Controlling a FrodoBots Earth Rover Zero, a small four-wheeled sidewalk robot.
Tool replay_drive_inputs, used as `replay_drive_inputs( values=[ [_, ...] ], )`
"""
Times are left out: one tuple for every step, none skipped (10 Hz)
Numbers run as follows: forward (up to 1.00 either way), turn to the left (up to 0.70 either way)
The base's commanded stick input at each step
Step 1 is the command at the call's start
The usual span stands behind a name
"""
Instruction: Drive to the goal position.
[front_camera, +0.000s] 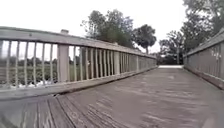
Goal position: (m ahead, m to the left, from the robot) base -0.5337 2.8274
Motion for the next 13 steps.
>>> replay_drive_inputs(
  values=[
    [0.00,0.30],
    [0.00,0.30],
    [0.00,0.30],
    [0.00,0.30],
    [0.00,0.30],
    [0.00,0.30],
    [0.00,0.30],
    [0.00,0.30],
    [0.00,0.30],
    [0.00,0.30],
    [0.00,0.30],
    [0.00,0.30],
    [0.00,0.30]
  ],
)
